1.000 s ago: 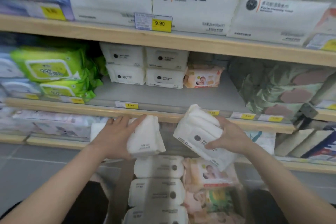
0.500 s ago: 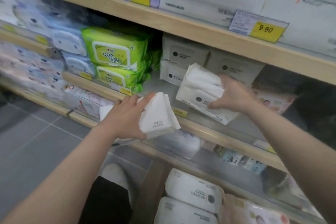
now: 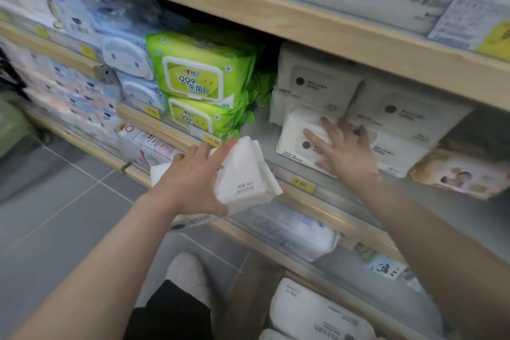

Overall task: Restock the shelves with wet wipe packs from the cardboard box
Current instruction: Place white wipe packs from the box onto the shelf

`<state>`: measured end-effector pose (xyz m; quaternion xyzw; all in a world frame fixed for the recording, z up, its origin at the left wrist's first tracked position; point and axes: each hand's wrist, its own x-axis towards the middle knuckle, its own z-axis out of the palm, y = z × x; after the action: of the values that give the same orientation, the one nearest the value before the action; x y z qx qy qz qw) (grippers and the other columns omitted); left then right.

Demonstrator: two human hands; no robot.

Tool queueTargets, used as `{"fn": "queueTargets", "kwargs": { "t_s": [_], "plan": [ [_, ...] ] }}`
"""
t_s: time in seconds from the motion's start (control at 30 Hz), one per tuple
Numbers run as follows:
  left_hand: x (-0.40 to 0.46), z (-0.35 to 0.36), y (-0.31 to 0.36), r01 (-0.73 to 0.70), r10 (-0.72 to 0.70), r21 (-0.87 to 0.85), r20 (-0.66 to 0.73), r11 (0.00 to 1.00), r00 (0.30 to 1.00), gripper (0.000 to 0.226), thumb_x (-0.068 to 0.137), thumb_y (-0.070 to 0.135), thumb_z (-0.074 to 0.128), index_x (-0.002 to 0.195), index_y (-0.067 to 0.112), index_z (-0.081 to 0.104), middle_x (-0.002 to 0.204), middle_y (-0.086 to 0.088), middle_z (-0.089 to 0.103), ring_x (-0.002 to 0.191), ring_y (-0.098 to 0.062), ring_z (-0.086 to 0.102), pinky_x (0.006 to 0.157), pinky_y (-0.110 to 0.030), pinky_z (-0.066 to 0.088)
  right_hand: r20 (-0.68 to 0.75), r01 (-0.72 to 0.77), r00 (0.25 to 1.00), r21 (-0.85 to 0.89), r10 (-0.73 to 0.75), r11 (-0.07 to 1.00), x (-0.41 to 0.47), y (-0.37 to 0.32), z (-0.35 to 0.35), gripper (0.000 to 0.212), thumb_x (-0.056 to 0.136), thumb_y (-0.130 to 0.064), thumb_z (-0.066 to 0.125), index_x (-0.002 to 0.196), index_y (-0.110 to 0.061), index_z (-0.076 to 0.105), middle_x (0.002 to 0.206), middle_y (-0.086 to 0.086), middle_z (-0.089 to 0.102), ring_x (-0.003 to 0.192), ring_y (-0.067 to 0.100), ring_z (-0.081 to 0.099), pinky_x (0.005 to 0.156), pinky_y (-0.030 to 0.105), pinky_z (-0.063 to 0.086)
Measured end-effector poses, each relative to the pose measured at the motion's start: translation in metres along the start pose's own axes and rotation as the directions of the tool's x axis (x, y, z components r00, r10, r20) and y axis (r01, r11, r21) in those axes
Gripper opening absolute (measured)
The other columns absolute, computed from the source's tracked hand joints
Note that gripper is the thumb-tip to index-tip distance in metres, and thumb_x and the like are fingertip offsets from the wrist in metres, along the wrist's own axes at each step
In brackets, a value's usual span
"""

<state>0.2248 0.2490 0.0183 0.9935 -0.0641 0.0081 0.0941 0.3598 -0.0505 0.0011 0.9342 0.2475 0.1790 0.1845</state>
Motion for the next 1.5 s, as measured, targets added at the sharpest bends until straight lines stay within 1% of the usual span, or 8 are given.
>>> {"fn": "queueTargets", "kwargs": {
  "t_s": [0.33,0.53,0.83,1.03,1.17,1.27,1.37,1.5],
  "plan": [
    [-0.001,0.007,-0.005,0.02,-0.02,-0.003,0.037,1.0,0.999,0.129,0.047,0.06,0.073,0.141,0.044,-0.014,0.109,0.003,0.036,0.106,-0.023,0.038,0.089,-0.038,0.033,0.007,0.038,0.999,-0.061,-0.037,0.997,0.012,-0.011,0.002,0.078,0.077,-0.017,0.072,0.141,-0.038,0.032,0.149,0.018,0.029,0.12,0.044,0.042,0.088,0.06,0.038],
    [0.0,0.006,0.001,-0.004,0.005,-0.036,0.013,0.999,1.0,0.128,0.048,0.059,0.074,0.142,0.044,-0.012,0.107,0.003,0.035,0.104,-0.023,0.038,0.089,-0.037,0.036,0.066,-0.285,0.958,0.128,0.278,0.95,-0.005,0.003,-0.006,0.068,0.086,-0.04,0.06,0.146,-0.034,0.027,0.142,0.022,0.038,0.126,0.044,0.037,0.09,0.061,0.037],
    [-0.005,0.012,-0.017,0.036,-0.036,-0.007,0.015,0.999,0.999,0.129,0.045,0.061,0.071,0.141,0.045,-0.014,0.11,0.002,0.037,0.105,-0.022,0.037,0.091,-0.039,0.034,-0.008,-0.199,0.979,0.218,0.205,0.955,0.025,-0.024,-0.005,0.067,0.083,-0.03,0.068,0.142,-0.026,0.039,0.122,0.029,0.05,0.102,0.049,0.047,0.07,0.057,0.047],
    [-0.006,0.015,-0.02,0.045,-0.045,0.0,0.033,0.999,0.998,0.129,0.045,0.061,0.072,0.141,0.045,-0.013,0.113,0.0,0.04,0.106,-0.023,0.038,0.093,-0.042,0.036,-0.045,-0.195,0.976,0.241,0.212,0.951,0.042,-0.035,0.001,0.066,0.087,-0.032,0.063,0.145,-0.03,0.033,0.128,0.026,0.046,0.107,0.046,0.044,0.075,0.055,0.045],
    [-0.001,0.011,-0.011,0.039,-0.039,0.002,0.047,0.999,0.998,0.13,0.047,0.058,0.075,0.143,0.042,-0.011,0.114,-0.001,0.039,0.109,-0.025,0.038,0.093,-0.04,0.034,0.102,-0.246,0.968,0.242,0.228,0.938,0.044,-0.032,-0.007,0.069,0.093,-0.043,0.049,0.149,-0.036,0.01,0.143,0.016,0.033,0.121,0.039,0.034,0.091,0.054,0.04],
    [0.002,0.008,0.004,-0.001,0.0,0.016,0.038,1.0,0.999,0.13,0.046,0.058,0.074,0.143,0.041,-0.01,0.115,-0.003,0.038,0.109,-0.027,0.039,0.094,-0.042,0.035,0.022,-0.25,0.965,0.364,0.26,0.897,0.028,-0.034,-0.03,0.076,0.09,-0.052,0.048,0.15,-0.023,0.012,0.144,0.014,0.037,0.128,0.037,0.035,0.102,0.057,0.032],
    [0.004,0.007,0.025,-0.085,0.085,0.034,0.02,0.996,0.996,0.129,0.047,0.058,0.073,0.144,0.041,-0.011,0.119,-0.003,0.037,0.113,-0.027,0.037,0.097,-0.042,0.034,-0.031,-0.194,0.954,0.693,0.297,0.695,-0.009,-0.044,-0.062,0.081,0.086,-0.061,0.048,0.149,-0.017,0.019,0.146,0.011,0.038,0.133,0.03,0.034,0.109,0.046,0.03],
    [0.001,0.003,0.063,-0.221,0.224,0.069,-0.043,0.973,0.974,0.13,0.049,0.058,0.072,0.145,0.039,-0.014,0.123,-0.002,0.035,0.118,-0.025,0.035,0.101,-0.04,0.031,0.428,-0.433,0.901,0.898,0.073,0.078,-0.052,-0.054,-0.095,0.107,0.072,-0.048,0.075,0.149,-0.035,0.003,0.148,-0.001,0.033,0.132,0.014,0.037,0.107,0.036,0.037]
  ]
}}
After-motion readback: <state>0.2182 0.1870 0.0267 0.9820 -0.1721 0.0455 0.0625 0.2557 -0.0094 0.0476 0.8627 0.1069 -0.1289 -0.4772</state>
